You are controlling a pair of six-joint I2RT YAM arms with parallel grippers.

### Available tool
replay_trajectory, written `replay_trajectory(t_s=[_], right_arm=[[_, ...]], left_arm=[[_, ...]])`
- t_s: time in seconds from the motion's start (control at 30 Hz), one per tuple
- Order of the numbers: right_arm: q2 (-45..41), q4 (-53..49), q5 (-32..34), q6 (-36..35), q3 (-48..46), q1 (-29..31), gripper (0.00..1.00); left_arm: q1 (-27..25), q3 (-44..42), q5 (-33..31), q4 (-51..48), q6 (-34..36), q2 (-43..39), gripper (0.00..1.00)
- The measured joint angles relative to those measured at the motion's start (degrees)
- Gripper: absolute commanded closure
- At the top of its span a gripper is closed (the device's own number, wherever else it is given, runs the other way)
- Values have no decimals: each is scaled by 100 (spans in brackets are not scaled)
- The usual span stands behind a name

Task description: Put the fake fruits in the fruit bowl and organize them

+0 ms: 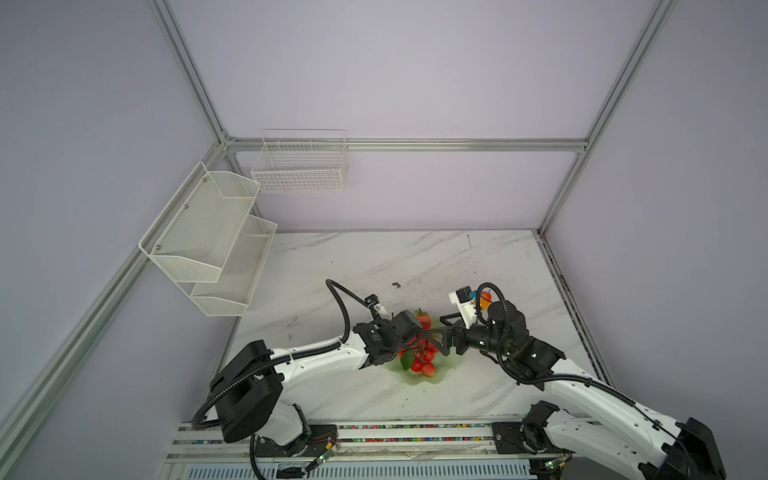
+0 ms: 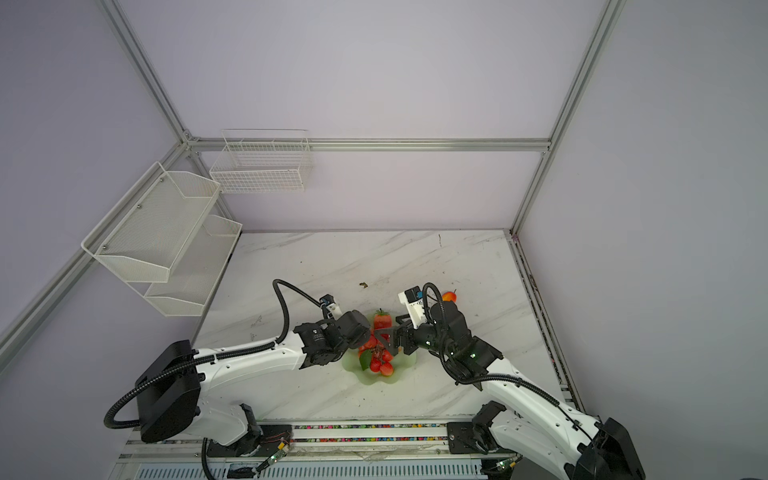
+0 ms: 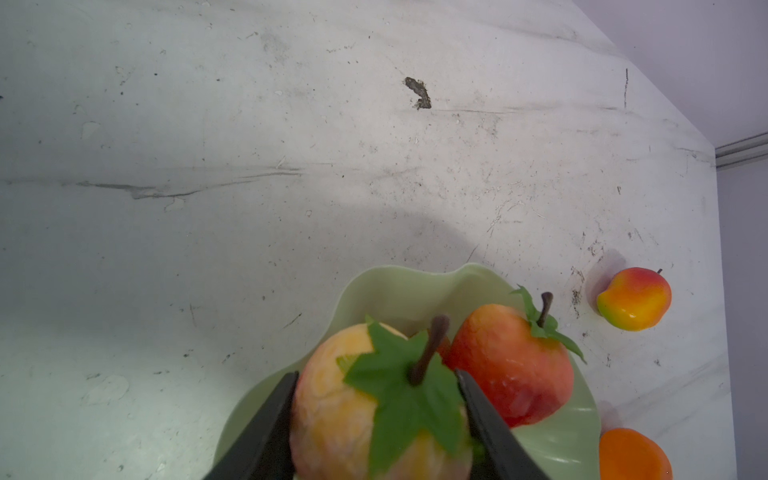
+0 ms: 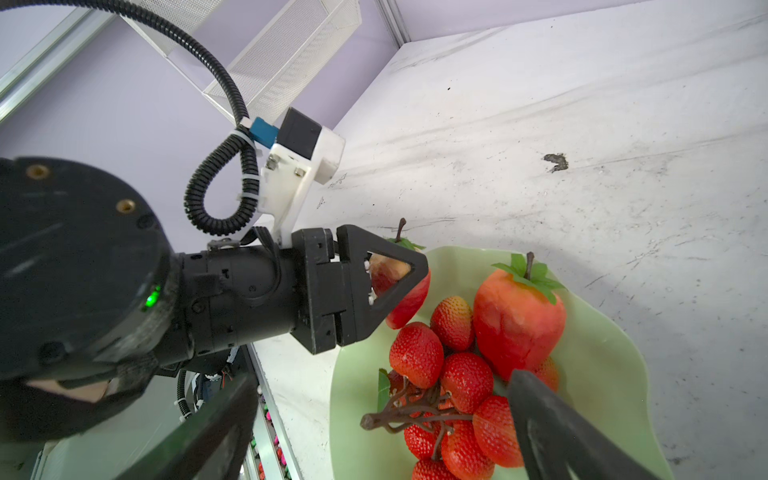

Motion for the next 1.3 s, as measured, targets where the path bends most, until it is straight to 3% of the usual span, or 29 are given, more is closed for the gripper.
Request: replay_trajectory(t_s=[0.2,0.63,0.73,0.8,0.83,0.97,1.13,1.23,1.3], right_arm=[[0,0,-17,4,0,0,3],[44,2,-44,2,0,-2,3],[122,2,-44,-2,0,0,3],[166,2,-48,-9,2,0,3],[179,0,-50,-13,2,0,3],[195,2,-57,-15,2,0,3],[205,7,-61,-17,2,0,3],[271,11,-70,-17,2,0,3],[310,15,-83,-17,2,0,3]], left_arm=[[-11,-4,-50,9,-57,0,43],[-11,-20,-44,59,-96,-13,37],[-11,-96,4,111,-103,-24,43],[-11,-133,66,127,-151,-24,58],[-11,-144,103,133,-195,-22,59],[-11,-166,177,216,-142,-22,41],[-11,-166,219,374,-35,-22,34],[-15,-166,254,417,39,-22,4],[-33,-166,262,444,74,-22,1]])
